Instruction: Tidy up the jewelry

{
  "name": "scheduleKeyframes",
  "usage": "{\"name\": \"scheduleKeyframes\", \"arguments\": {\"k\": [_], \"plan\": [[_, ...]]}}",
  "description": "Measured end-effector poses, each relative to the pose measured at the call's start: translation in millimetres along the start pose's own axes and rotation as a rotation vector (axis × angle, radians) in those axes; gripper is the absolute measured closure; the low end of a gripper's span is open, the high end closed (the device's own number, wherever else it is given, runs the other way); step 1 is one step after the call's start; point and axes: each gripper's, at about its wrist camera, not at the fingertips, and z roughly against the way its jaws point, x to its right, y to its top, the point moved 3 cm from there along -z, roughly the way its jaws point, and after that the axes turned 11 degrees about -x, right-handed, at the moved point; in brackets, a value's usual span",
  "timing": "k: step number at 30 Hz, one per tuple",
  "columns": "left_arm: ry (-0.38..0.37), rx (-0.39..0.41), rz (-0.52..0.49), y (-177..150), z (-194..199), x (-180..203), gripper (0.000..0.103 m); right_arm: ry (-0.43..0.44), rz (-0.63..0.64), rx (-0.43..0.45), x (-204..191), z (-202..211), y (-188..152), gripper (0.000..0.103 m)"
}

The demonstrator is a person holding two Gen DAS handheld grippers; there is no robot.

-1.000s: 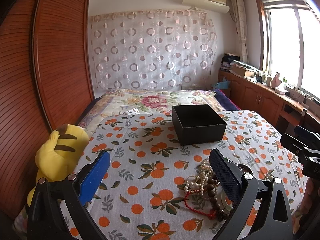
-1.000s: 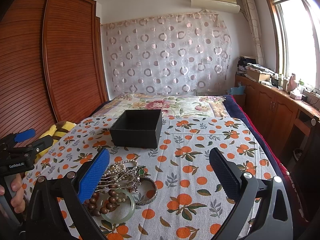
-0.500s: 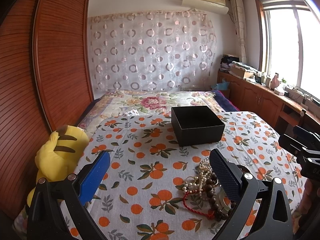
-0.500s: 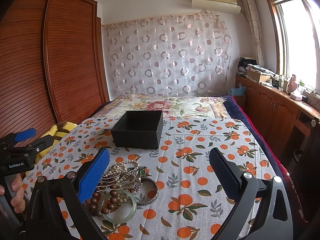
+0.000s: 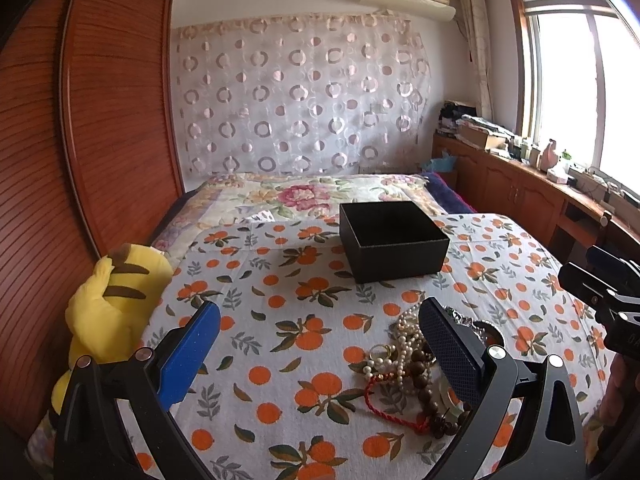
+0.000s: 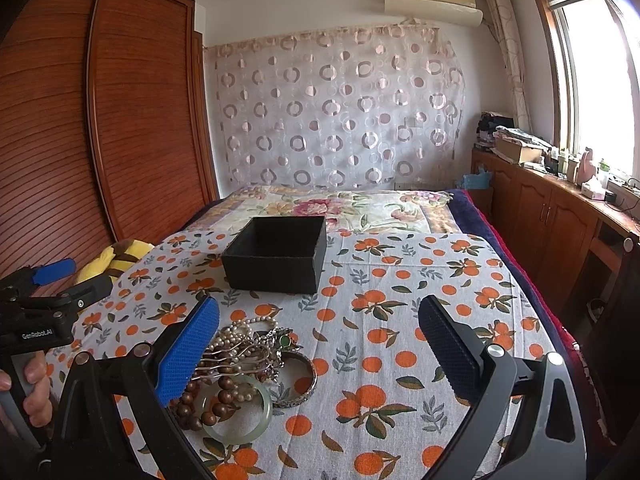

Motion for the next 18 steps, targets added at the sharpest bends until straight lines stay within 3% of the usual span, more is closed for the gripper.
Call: {"name": "scheduleKeyframes", "arguments": {"k": [18], "plan": [[-0.177, -0.161, -0.137, -17, -46, 40, 0.007, 0.0, 0.027, -0.115, 33, -31, -28, 0.006]]}}
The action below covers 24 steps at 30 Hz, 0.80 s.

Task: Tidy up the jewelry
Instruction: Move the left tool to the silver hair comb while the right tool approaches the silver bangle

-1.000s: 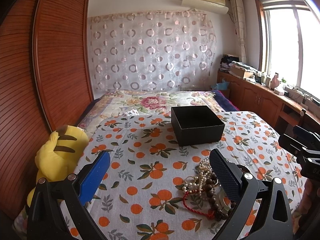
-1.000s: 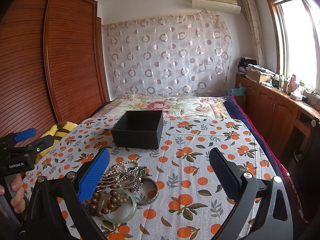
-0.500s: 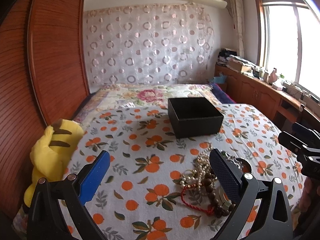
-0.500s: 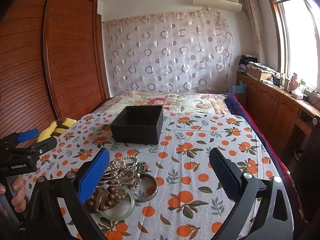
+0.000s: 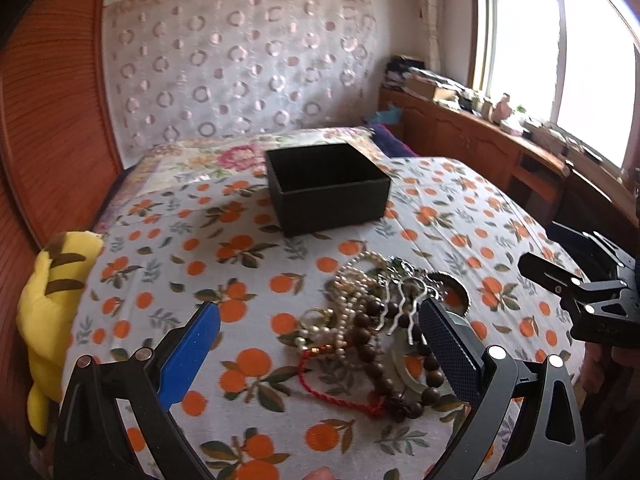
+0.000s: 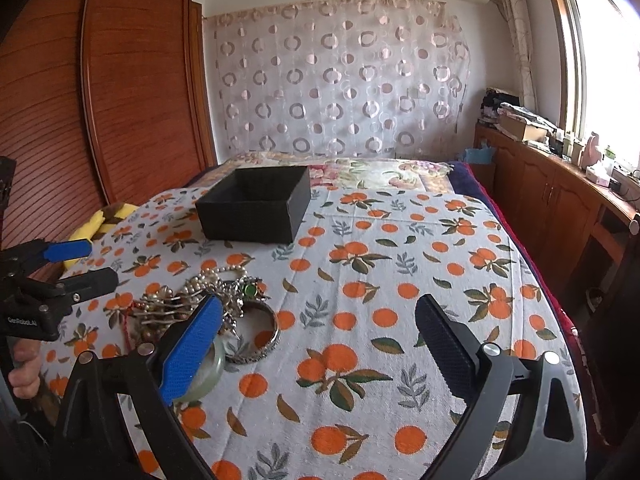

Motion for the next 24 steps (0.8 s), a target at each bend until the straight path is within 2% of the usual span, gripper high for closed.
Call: {"name": "scheduleKeyframes", "arguments": {"k": [9, 15, 18, 20, 24], "plan": [[-0.065, -0.055, -0.048, 10, -20, 15, 0.007, -0.006, 0.006, -0.006, 1, 0, -2, 0.006], [-0.147, -0.107, -0.105, 23, -37, 31, 0.007, -0.02, -0.001, -0.019, 14, -2, -10, 0.006], [-0.176, -0.133, -0.141, 27, -43, 42, 0.012, -0.026, 0.0, -0.027, 19, -5, -13, 0.006], [-0.199, -0.17, -0.158, 29, -52, 49, 0.02, -0.029, 0.002, -0.03, 21, -6, -15, 0.006], [-0.216, -0.229, -0.191, 33, -66, 60, 0.023, -0.028, 0.0, -0.034, 21, -8, -17, 0.006]]}}
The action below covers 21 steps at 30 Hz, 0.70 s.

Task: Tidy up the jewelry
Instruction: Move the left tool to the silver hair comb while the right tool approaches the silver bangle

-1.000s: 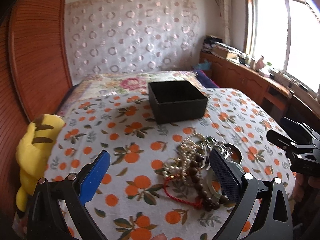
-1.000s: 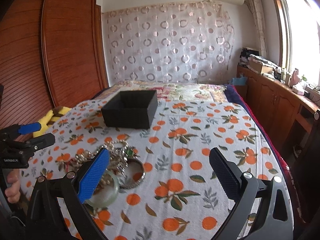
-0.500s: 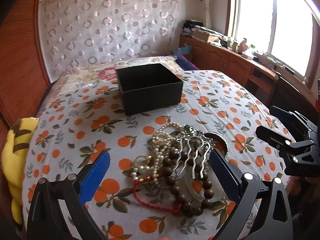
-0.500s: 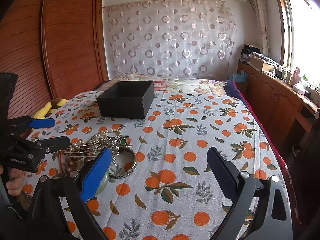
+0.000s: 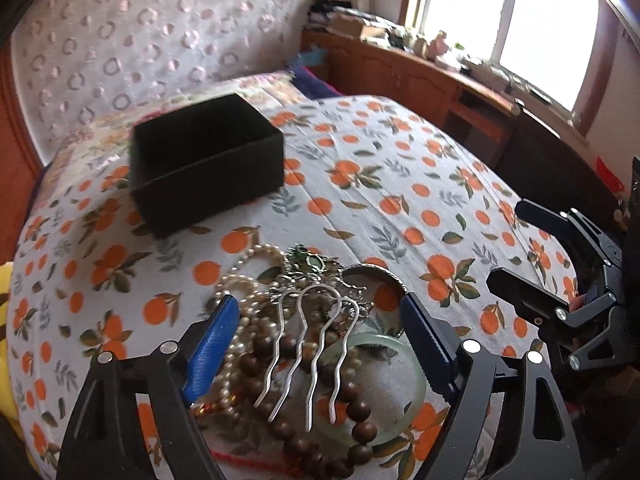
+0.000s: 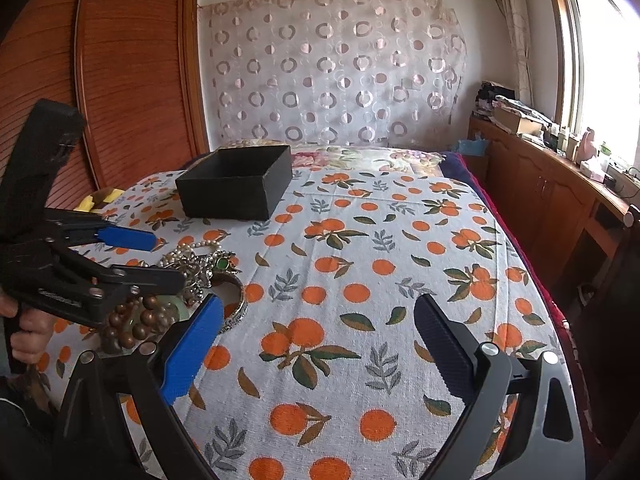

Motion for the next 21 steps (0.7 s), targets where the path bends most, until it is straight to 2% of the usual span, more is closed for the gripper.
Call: {"name": "scheduleKeyframes", "arguments": {"k": [3, 7, 10, 12, 13, 14, 17, 21], "plan": [[-0.005, -0.048, -0.019, 4, -12, 3, 0.023, 0.0, -0.002, -0.002, 0, -1, -1, 0.006], [0.012, -0.086, -0.037, 5, -22, 6, 0.031, 0.0, -0.001, -0.003, -1, -2, -3, 0.006], [0.026, -0.087, -0.033, 8, -26, 4, 0.031, 0.001, -0.001, -0.005, -1, -2, -4, 0.006], [0.035, -0.088, -0.034, 10, -27, 3, 0.036, 0.001, -0.001, -0.004, -1, -2, -4, 0.006], [0.049, -0.087, -0.038, 10, -27, 3, 0.042, 0.001, -0.001, -0.003, -1, -2, -4, 0.006], [0.055, -0.087, -0.039, 10, -27, 2, 0.042, 0.001, -0.002, -0.003, -1, -2, -5, 0.006], [0.047, -0.058, -0.026, 9, -21, -2, 0.042, 0.002, 0.002, -0.005, -2, -3, -4, 0.006], [0.043, 0.019, 0.008, 7, 1, -11, 0.042, 0.035, 0.013, -0.023, -5, -7, 0, 0.006]]}}
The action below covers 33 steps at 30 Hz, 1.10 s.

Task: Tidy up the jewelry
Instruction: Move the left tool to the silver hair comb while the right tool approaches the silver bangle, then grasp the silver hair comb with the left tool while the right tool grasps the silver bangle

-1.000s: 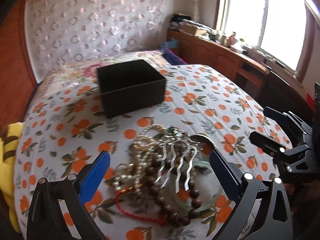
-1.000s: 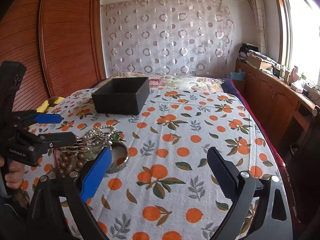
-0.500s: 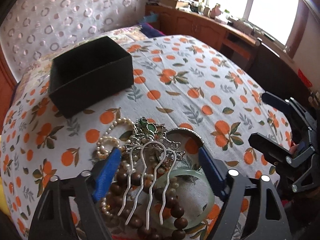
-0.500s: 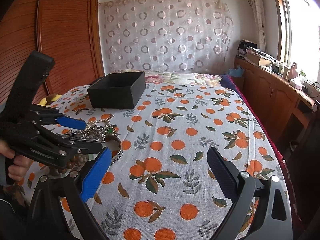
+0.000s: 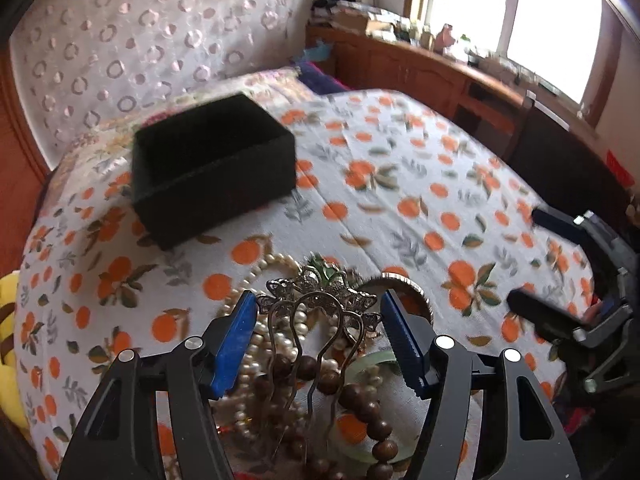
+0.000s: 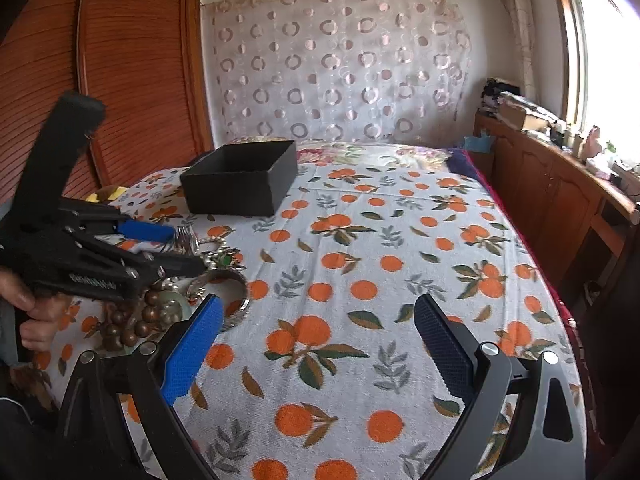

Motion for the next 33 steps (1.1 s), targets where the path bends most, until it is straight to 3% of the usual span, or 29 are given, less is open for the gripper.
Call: {"name": "scheduleKeyframes", "arguments": {"k": [4, 6, 9, 14, 16, 18, 20, 33], "plan": [[0.002, 0.071, 0.046, 1, 22, -14, 0.042, 0.037, 0.052, -0.025, -10, -7, 14, 0.018], [0.01, 0.092, 0.062, 1, 29, -20, 0.042, 0.063, 0.079, -0.054, -15, -14, 20, 0.033], [0.009, 0.114, 0.086, 2, 35, -28, 0.042, 0.097, 0.129, -0.11, -25, -31, 25, 0.048], [0.001, 0.152, 0.118, 3, 45, -36, 0.042, 0.172, 0.181, -0.23, -39, -58, 25, 0.064], [0.003, 0.16, 0.122, 4, 47, -37, 0.042, 0.139, 0.213, -0.257, -44, -64, 25, 0.069], [0.006, 0.164, 0.121, 4, 48, -36, 0.042, 0.137, 0.229, -0.274, -47, -68, 27, 0.088], [0.011, 0.172, 0.12, 4, 50, -36, 0.042, 0.11, 0.246, -0.276, -48, -67, 29, 0.097], [0.032, 0.211, 0.134, 18, 60, -46, 0.042, 0.033, 0.225, -0.16, -18, -48, 58, 0.098]]}}
